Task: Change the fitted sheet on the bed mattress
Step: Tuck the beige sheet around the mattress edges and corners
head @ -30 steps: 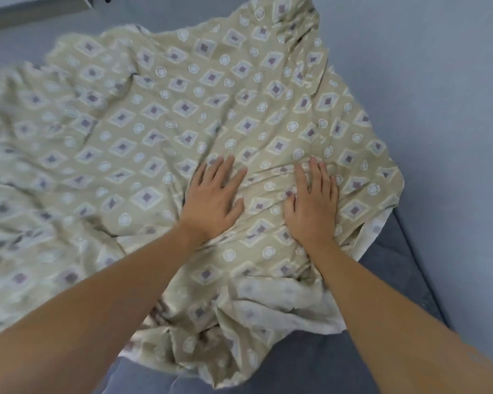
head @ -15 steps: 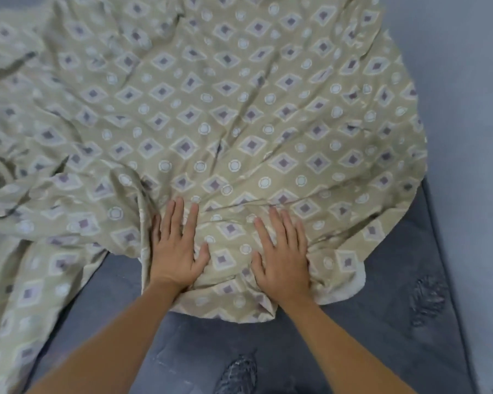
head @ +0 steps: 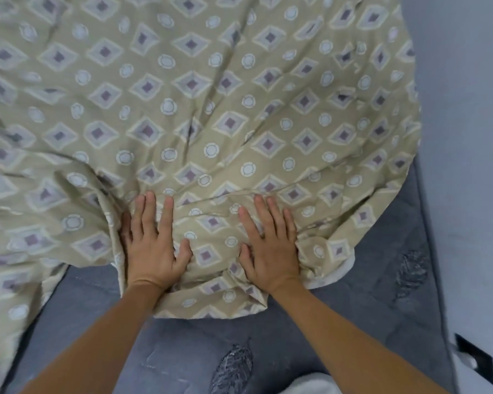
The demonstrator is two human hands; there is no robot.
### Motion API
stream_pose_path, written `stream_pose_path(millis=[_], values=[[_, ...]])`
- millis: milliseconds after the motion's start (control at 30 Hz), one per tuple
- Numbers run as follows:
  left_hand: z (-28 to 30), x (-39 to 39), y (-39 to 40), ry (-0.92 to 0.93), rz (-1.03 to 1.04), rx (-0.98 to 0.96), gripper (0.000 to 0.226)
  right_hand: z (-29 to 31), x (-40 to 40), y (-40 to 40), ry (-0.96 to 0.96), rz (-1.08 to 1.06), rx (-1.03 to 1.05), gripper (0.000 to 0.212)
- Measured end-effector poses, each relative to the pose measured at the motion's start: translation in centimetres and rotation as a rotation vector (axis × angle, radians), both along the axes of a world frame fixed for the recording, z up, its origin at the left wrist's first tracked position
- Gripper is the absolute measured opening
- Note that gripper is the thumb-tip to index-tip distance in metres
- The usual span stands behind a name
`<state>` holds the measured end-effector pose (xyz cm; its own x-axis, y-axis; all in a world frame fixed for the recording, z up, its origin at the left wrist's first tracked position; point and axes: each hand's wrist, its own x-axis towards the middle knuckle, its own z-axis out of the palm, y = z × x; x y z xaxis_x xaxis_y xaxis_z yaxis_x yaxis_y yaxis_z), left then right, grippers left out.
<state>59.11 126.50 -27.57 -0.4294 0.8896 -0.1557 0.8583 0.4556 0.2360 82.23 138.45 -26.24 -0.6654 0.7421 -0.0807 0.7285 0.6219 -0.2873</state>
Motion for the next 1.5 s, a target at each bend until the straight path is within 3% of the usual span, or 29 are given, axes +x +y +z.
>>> stream_pose_path(millis=[333, 933, 1100, 1300, 1500], values=[[0.3, -0.4, 0.0, 0.064, -0.055, 0.109, 0.081, -0.8, -0.4, -0.1, -0.01, -0.007, 0.08, 0.072], [1.4, -0.5, -0.4, 0.045, -0.089, 0.108, 0.079, -0.9, -0.3, -0.5, 0.013, -0.017, 0.141, 0.07], [2.4, 0.3, -3.6, -0.023, -0.139, 0.113, 0.078, -0.8, -0.2, -0.6, 0.009, -0.023, 0.146, 0.072], [2.8, 4.8, -9.7, -0.05, -0.058, 0.072, 0.078, -0.8, -0.3, -0.6, 0.034, -0.026, 0.15, 0.072], [1.1, 5.7, -10.2, 0.035, -0.057, 0.022, 0.079, -0.8, -0.4, -0.6, 0.067, -0.018, 0.158, 0.073]])
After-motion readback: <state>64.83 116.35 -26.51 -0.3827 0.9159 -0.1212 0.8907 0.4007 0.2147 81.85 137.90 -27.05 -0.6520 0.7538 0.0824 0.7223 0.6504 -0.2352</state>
